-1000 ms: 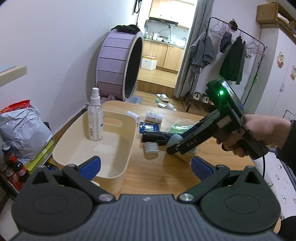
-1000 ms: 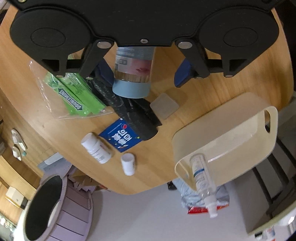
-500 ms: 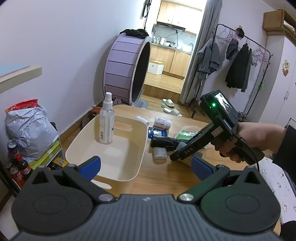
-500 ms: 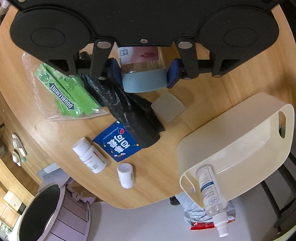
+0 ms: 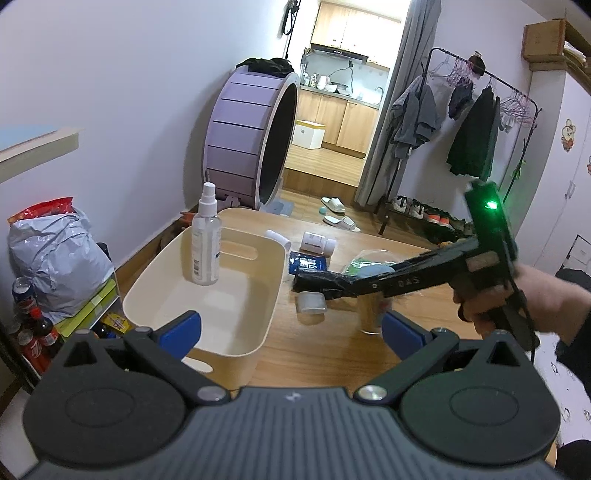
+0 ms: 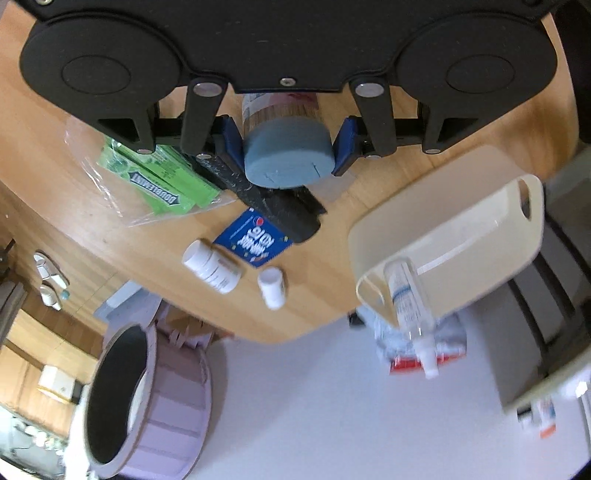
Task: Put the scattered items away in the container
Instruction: 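Grasp the blue-lidded cotton swab jar with the right tool, then carry the swab jar with the right tool into the basket and release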
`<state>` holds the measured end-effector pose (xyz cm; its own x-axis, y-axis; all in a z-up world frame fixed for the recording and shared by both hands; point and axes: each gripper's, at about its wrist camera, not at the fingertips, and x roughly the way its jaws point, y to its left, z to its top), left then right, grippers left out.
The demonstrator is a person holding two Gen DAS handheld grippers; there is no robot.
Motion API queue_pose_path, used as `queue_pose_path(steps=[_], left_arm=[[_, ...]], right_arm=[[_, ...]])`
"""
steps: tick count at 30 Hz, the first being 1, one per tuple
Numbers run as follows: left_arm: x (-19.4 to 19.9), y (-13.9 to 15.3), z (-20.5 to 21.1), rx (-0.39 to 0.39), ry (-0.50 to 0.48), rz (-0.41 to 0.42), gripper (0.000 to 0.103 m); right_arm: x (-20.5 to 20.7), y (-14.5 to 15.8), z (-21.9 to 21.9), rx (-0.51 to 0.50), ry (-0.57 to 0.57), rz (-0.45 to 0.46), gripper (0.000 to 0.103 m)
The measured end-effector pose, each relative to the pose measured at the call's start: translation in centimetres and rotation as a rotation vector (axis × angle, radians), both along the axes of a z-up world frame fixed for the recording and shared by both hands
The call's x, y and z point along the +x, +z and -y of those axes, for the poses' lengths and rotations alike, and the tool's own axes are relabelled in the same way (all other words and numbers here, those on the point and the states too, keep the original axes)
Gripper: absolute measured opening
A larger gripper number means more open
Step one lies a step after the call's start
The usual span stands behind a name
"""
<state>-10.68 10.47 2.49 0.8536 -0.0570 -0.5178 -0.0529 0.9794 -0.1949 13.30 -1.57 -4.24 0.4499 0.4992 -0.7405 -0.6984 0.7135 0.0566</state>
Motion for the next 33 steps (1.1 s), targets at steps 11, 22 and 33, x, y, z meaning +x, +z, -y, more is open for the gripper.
queue_pose_path(steps=[11,22,33], left_arm=[[-0.3,-0.3,1.0,0.002,-0.027,-0.003,0.103],[0.0,-1.0,1.2,0.004,-0.031,-0.013,0.103],[-0.7,-0.5,-0.1,0.011,-0.005,-0.005,0.103]], right_arm=[[-3.7,0.2,4.0,0.2,-0.087,0.067,0.049],[-5.6,-1.2,4.9,0.201,-0.1,0.116,0.049],[-5.7,2.8,2.5,0.279,-0.053,0.186,0.049]])
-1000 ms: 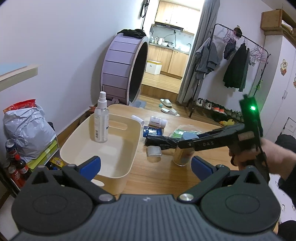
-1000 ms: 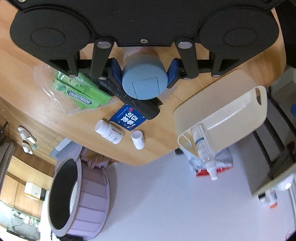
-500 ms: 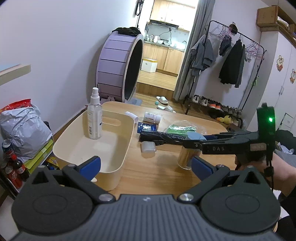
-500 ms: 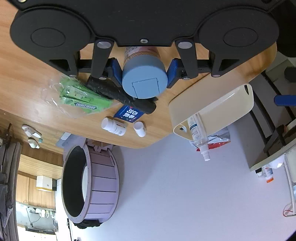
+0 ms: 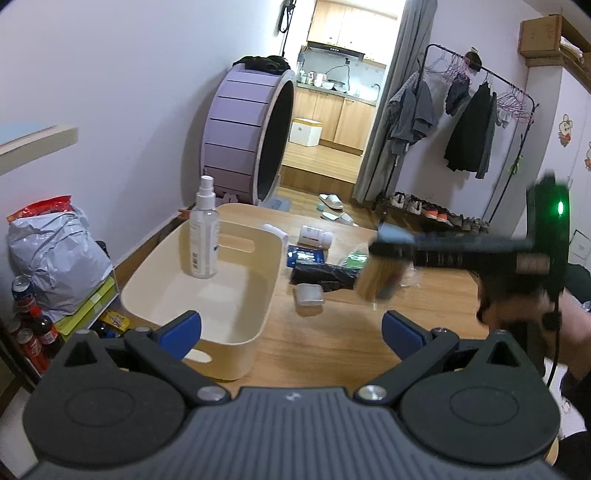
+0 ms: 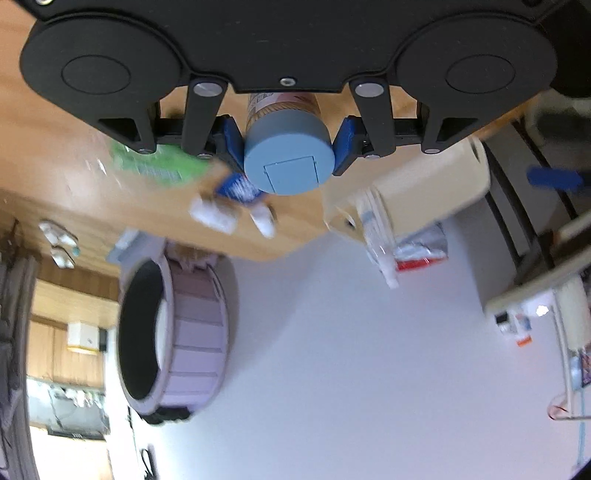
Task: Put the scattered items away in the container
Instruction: 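Carry the swab jar with the right tool into the basket and release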
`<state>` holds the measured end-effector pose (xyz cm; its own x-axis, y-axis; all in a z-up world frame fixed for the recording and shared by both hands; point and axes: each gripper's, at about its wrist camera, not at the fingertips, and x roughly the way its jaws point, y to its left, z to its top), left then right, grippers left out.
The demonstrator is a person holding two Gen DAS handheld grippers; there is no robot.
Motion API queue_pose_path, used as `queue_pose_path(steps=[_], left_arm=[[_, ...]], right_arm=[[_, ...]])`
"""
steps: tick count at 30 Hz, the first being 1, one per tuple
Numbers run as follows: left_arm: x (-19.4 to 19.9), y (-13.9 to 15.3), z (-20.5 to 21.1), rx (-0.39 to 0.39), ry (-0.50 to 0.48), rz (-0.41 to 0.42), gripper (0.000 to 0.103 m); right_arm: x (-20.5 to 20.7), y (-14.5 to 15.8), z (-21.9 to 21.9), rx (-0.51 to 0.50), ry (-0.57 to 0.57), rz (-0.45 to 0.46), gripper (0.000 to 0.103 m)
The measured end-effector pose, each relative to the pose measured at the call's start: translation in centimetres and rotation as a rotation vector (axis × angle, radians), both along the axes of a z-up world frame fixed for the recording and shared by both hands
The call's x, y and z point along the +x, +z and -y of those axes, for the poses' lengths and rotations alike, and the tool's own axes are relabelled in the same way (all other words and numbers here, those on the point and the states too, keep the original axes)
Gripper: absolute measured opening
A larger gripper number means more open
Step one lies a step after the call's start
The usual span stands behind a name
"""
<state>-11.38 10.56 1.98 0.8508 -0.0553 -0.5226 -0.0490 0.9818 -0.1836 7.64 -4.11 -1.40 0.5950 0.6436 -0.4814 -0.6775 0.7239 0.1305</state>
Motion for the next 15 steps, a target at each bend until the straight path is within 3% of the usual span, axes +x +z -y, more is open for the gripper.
queue_pose_path(steps=[8,15], left_arm=[[-0.9,0.4,-2.4,0.001,0.051,0.007,0.103],[-0.7,0.3,-4.1,0.002,0.076,0.006,0.103]], right_arm=[[2.4,2.6,-6.3,0.048,0.094,0.023,0.049],[4.8,0.5,-11.8,0.004,0.145,-0.006,0.049]])
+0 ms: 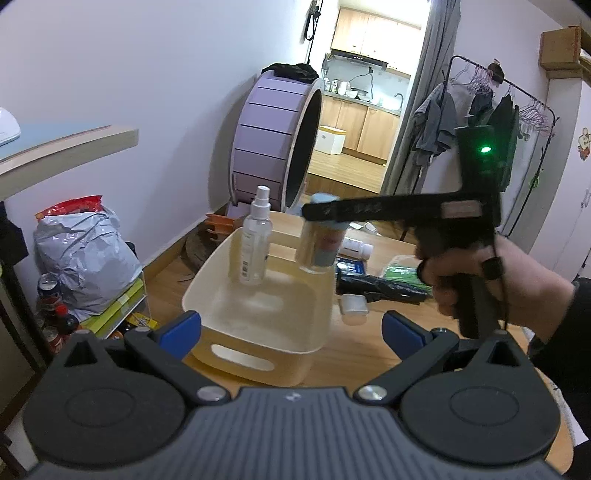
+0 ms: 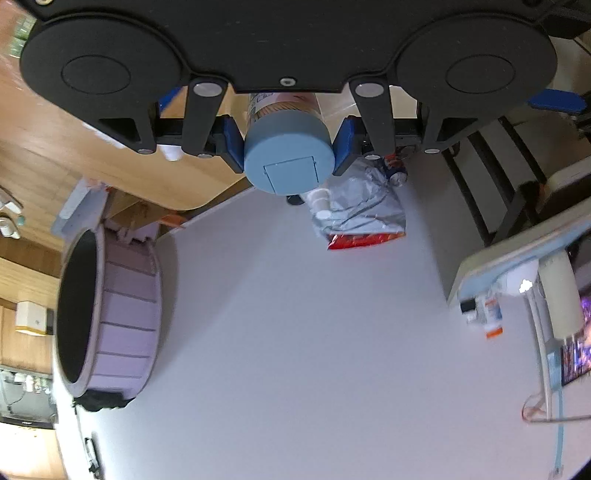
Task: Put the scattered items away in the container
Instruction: 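Carry the swab jar with the right tool into the basket and release, then grasp the bag of green gum packs with the right tool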
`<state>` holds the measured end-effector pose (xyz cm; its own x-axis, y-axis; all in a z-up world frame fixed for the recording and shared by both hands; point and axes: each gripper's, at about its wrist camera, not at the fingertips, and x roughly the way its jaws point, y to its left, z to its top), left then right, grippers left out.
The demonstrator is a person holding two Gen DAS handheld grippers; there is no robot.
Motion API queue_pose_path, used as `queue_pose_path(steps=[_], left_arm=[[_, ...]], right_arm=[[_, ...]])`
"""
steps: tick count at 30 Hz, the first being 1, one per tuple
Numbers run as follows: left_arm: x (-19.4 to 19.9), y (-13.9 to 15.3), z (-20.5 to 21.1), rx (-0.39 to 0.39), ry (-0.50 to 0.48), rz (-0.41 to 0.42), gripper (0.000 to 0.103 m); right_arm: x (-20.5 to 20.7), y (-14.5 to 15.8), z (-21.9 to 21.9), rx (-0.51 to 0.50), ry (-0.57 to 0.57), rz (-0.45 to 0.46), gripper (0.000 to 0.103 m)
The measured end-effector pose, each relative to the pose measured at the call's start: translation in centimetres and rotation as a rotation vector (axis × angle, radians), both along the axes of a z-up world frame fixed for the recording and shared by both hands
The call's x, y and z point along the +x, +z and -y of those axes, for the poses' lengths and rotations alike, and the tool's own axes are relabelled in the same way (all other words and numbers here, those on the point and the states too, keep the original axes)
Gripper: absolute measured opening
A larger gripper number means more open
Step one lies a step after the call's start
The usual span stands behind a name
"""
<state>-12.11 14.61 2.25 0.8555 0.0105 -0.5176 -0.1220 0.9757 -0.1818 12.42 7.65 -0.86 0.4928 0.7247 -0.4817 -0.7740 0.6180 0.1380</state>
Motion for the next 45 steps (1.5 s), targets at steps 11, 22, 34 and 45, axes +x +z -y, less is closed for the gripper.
queue_pose_path(steps=[11,22,34,45], left_arm=[[0.8,-0.6,-1.5,-0.001,0.032,-0.01,0.103],[0.7,-0.7,-1.6,-0.003,0.036,-0.016,0.103],[1.0,0.0,0.6,0.022,0.007,-0.013,0.103],[3.7,0.0,5.7,0.047,-0.105,-0.003,0.103]], right_arm=[[0.8,-3.6,-2.6,-0.065,0.031,0.001,0.049],[0.2,-3.7,-2.7,-0.057,0.024,0.06,0.079],[-2.2,-0.6,4.2,-0.088,-0.036,0.074,0.081],[-2.4,-0.9,11.9,-0.099,-0.189,0.053,0.092]])
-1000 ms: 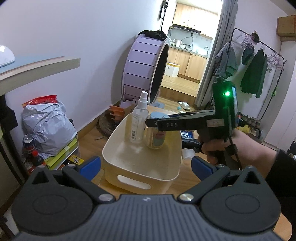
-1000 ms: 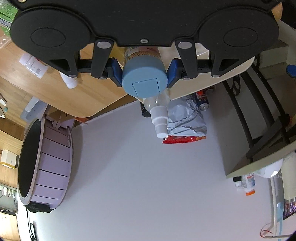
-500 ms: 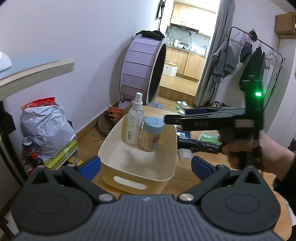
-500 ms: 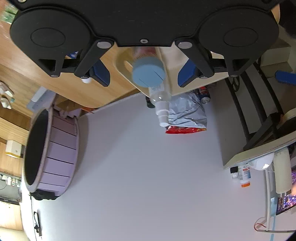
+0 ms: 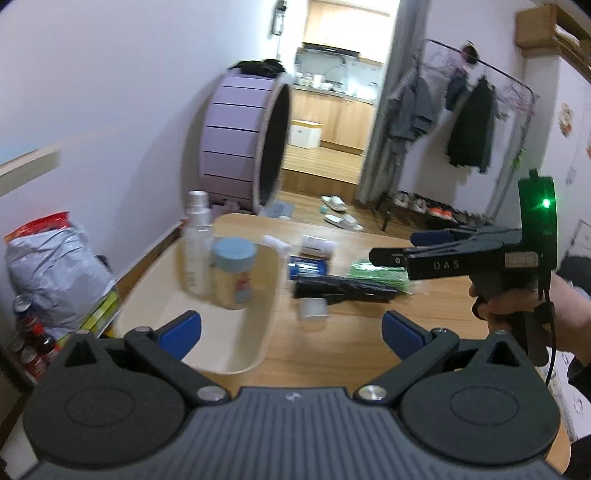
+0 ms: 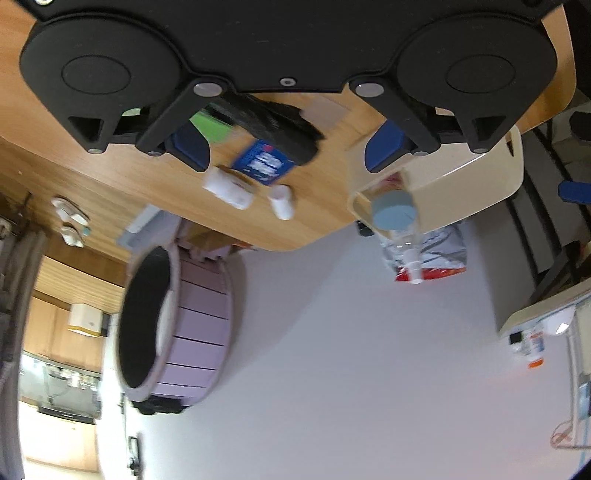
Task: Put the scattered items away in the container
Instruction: 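Grasp the bag of green gum packs with the right tool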
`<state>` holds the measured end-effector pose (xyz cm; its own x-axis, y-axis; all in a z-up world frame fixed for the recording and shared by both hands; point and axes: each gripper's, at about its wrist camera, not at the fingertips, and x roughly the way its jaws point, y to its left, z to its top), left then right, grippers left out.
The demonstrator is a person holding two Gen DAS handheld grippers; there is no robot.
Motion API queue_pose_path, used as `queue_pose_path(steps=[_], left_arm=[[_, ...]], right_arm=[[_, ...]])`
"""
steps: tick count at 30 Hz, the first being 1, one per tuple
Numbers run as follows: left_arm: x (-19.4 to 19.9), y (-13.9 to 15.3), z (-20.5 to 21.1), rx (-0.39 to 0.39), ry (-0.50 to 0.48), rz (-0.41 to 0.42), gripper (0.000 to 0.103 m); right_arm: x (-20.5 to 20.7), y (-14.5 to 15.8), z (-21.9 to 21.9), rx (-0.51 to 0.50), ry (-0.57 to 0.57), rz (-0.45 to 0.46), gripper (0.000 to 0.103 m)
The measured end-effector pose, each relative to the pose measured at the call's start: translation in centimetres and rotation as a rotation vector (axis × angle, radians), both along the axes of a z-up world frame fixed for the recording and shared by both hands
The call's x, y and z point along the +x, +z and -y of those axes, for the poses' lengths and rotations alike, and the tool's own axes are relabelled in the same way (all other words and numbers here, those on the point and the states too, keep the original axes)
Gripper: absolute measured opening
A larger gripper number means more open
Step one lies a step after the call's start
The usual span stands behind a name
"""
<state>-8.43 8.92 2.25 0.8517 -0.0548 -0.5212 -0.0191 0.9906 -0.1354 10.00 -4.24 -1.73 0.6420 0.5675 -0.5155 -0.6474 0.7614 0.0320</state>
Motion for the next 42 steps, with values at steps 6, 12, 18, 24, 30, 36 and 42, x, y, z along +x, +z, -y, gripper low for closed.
queue_pose_path(steps=[6,12,18,24,30,36,42], left_arm=[[3.0,-0.7,3.0,0.014,-0.069,0.015,0.103],[6.7,-1.8,4.2,0.008,-0.098,0.012,0.103],[8.3,-3.1,4.6,-0.008,-0.118,0.015,0.103],[9.3,-4.3,4.2,-0.063,-0.114,0.021,0.103],[10.7,-4.2,4.6,-0.033,-0.142,0.018,0.103],[11.4,-5.0,4.6,-0.024,-0.133,-0.004,0.103],[11.5,-5.2,4.5,-0.035,-0.132,-0.009,0.103]], right_arm=[[1.0,-0.4,3.2,-0.03,-0.08,0.006,0.093],[2.5,-1.9,5.3,-0.056,-0.085,0.015,0.093],[5.2,-4.2,5.1,-0.167,-0.059,0.044,0.093],[7.6,-5.3,5.3,-0.154,-0.025,0.022,0.091],[9.9,-6.9,5.2,-0.129,-0.015,-0.066,0.089],[10.4,-8.4,5.8,-0.065,0.008,-0.145,0.045],[9.4,-7.7,7.8,0.057,-0.015,-0.155,0.019]])
